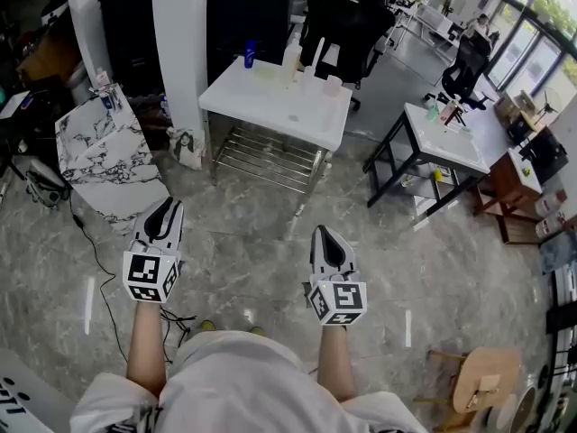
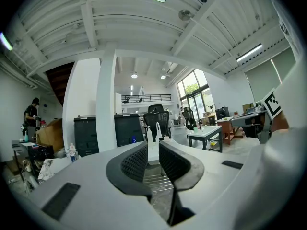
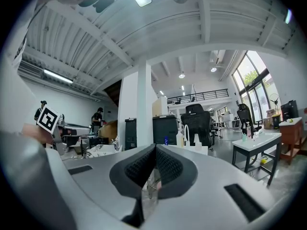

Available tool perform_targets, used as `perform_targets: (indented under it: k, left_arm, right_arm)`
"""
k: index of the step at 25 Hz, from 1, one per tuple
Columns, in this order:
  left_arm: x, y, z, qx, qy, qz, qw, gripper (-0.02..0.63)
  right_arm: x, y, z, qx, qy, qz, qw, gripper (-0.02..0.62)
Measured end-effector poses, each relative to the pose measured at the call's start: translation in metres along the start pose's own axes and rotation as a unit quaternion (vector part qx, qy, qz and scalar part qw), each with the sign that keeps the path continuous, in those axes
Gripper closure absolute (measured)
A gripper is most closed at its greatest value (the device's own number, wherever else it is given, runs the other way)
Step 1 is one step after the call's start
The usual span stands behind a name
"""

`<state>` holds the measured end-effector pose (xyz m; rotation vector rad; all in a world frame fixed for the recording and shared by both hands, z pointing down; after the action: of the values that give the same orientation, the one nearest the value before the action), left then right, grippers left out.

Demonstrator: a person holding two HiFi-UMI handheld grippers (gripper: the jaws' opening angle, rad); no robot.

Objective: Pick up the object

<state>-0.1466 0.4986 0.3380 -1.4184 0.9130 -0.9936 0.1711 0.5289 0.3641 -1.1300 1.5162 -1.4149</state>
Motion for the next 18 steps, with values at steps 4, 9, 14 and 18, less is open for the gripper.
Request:
perform_targets:
  k: [4, 9, 14, 18]
  left_arm:
    - [0.012, -0.005, 0.017, 0.0, 0.005, 0.003, 1.0, 0.541]
    - [0.029, -0.013, 0.041, 0.01, -0.002, -0.005, 0.9999, 0.541]
    - [0.052, -0.01, 0.036, 0.013, -0.002, -0.005, 0.9999, 0.541]
    - [0.079, -0.013, 0.025, 0.011, 0.001, -0.006, 0.9999, 0.541]
  right_arm:
    - [0.001, -0.008, 0.018, 0.002, 0.007, 0.005, 1.0, 0.593]
    - [0.003, -0.019, 0.039, 0.01, 0.013, 0.004, 1.0, 0.593]
    - [0.026, -0.026, 0.05, 0.017, 0.014, 0.005, 1.0, 0.592]
    - [0.053, -0.033, 0.059, 0.018, 0.017, -0.001, 1.0, 0.593]
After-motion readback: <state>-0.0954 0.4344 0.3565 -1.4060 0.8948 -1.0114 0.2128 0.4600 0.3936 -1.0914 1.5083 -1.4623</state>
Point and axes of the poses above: the fingertips, and each gripper's own axes: x forward along the fingers, z to its right, y out of its top, the point moved 4 cm from there along -x, backward along the fingers, and after that the axes turned 9 degrees about -x, right-handed, at the moved point
